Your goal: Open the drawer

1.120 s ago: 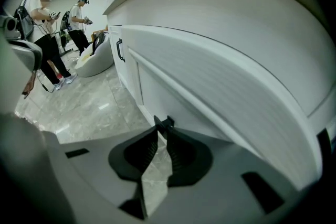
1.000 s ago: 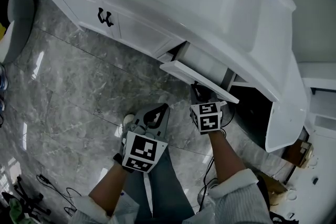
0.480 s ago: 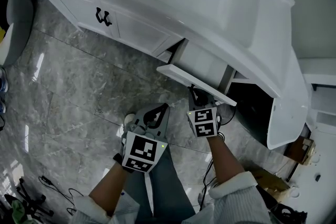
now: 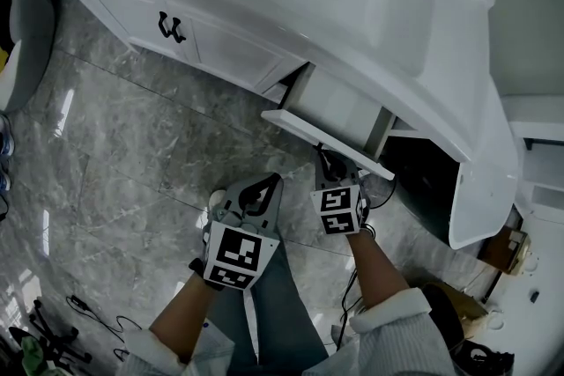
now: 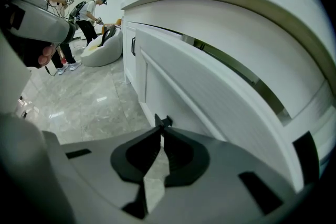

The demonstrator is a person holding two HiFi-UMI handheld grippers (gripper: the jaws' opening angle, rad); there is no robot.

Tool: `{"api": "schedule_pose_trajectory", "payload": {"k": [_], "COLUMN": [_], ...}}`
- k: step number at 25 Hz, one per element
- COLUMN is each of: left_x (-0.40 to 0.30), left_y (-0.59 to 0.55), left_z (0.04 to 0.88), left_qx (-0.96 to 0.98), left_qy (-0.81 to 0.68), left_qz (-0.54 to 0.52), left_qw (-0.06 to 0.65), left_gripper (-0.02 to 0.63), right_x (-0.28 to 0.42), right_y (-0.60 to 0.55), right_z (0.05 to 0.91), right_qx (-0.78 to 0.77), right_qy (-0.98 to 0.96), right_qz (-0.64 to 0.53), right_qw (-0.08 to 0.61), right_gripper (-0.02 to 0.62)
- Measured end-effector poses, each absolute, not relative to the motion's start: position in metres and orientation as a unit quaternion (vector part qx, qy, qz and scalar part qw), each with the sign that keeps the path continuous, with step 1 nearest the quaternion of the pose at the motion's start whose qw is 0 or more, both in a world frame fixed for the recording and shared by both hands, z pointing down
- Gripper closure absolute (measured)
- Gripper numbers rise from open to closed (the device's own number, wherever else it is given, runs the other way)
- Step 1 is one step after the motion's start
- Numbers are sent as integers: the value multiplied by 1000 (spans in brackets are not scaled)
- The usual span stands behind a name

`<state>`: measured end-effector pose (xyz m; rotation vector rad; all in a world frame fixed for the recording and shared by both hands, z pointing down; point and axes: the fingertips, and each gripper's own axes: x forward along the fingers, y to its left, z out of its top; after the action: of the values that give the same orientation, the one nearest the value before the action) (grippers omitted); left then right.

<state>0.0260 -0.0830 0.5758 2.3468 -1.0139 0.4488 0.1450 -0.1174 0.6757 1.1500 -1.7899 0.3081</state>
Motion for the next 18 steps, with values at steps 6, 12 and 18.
{"api": "schedule_pose_trajectory", "payload": {"k": [6, 12, 18], "left_x": [26, 25, 20], "left_y": [-86, -85, -84], "left_z": [575, 573, 572], "left_qx": [870, 872, 872], "left_qy": [-379, -376, -378], "left_qz": [164, 167, 170], "left_qw": [269, 265, 261], "left_gripper": [589, 589, 589], "right_x": [145, 144, 143], "right_y": [-117, -116, -117], "right_z": [677, 680, 679], "right_qx": [474, 483, 487], "right_qy": [-732, -727, -721], "right_qz": [123, 125, 115], "right_qw": [473, 472, 479], "right_gripper": [568, 562, 557]}}
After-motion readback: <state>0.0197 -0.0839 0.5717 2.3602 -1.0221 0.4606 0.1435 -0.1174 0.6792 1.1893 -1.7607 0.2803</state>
